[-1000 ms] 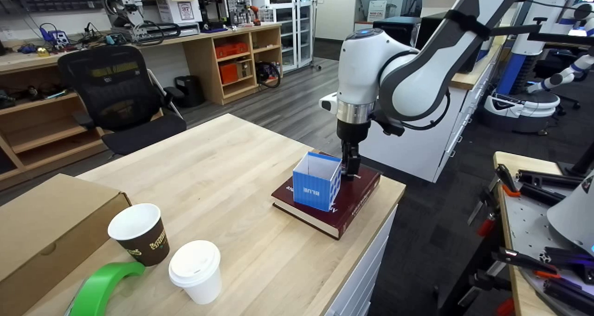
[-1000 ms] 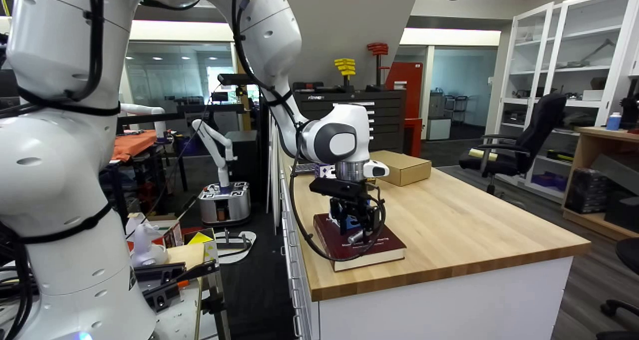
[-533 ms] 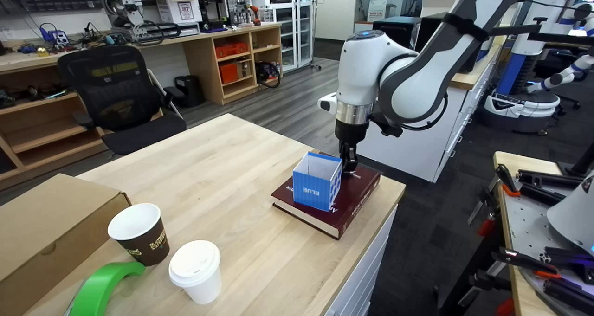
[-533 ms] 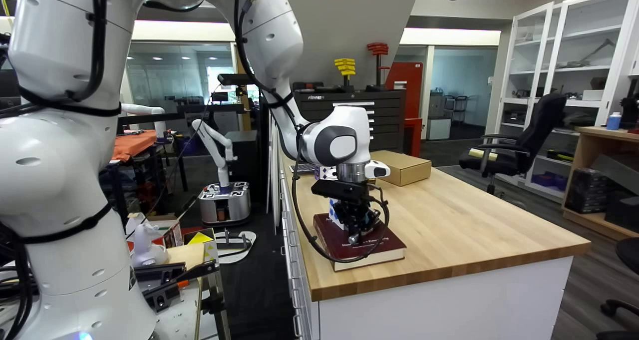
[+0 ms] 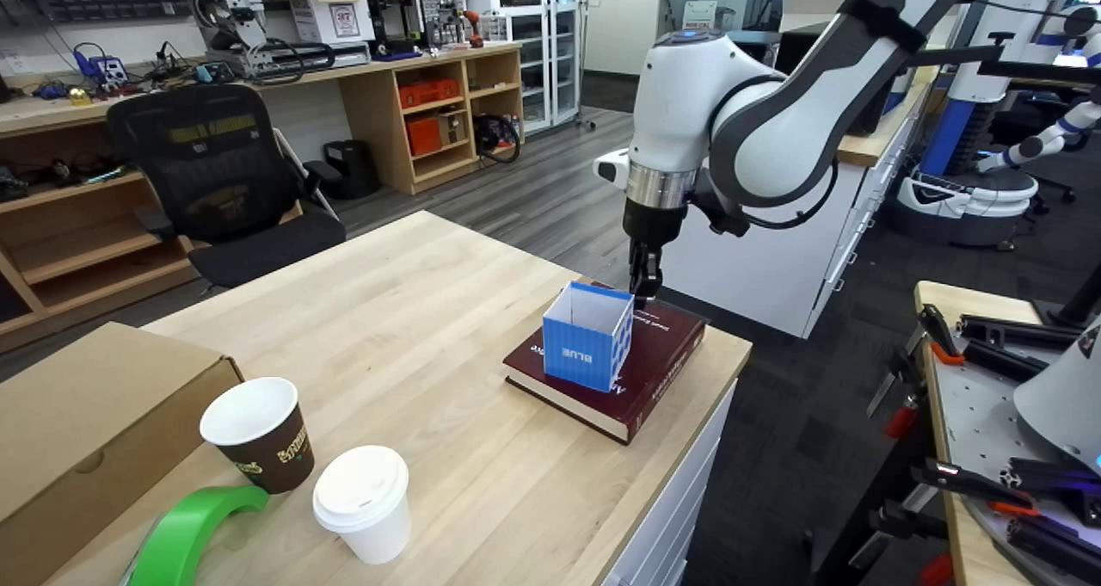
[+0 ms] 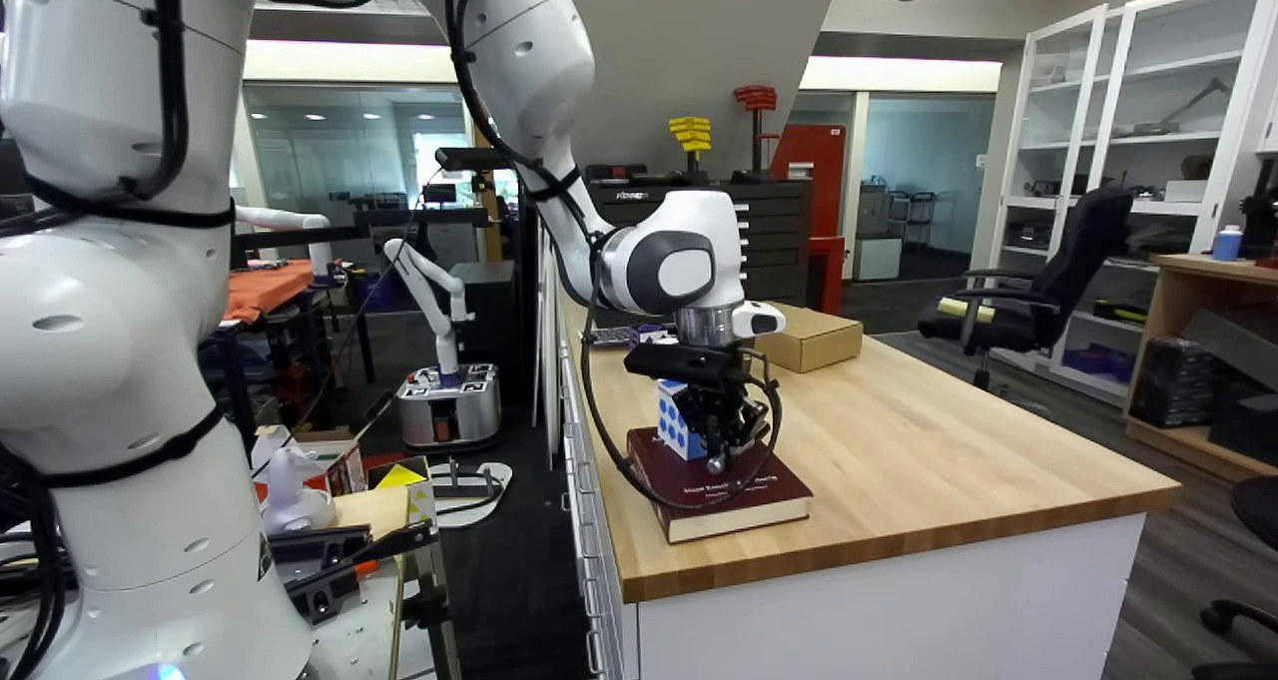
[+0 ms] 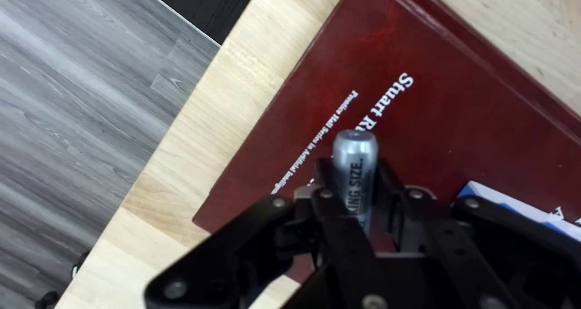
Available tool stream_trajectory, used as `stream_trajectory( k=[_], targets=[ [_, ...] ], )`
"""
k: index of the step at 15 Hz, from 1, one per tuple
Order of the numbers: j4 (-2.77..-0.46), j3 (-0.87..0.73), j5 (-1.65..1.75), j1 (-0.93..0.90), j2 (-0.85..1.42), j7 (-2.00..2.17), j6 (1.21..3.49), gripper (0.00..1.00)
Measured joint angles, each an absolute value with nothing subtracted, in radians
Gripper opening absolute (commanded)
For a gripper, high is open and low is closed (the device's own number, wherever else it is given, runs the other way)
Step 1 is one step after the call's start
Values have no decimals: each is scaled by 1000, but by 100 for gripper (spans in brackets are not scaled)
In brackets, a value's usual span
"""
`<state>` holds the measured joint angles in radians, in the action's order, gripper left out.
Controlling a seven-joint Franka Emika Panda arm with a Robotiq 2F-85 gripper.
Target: Put the marker in the box
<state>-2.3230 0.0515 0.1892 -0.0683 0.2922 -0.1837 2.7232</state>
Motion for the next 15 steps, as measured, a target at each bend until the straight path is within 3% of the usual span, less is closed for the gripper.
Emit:
stream_trajectory(
  k=[7, 15],
  targets=[
    [-2343, 31, 273, -81, 155, -101, 2636, 6],
    [-2286, 78, 271, -89, 10, -168, 2319, 6]
  ],
)
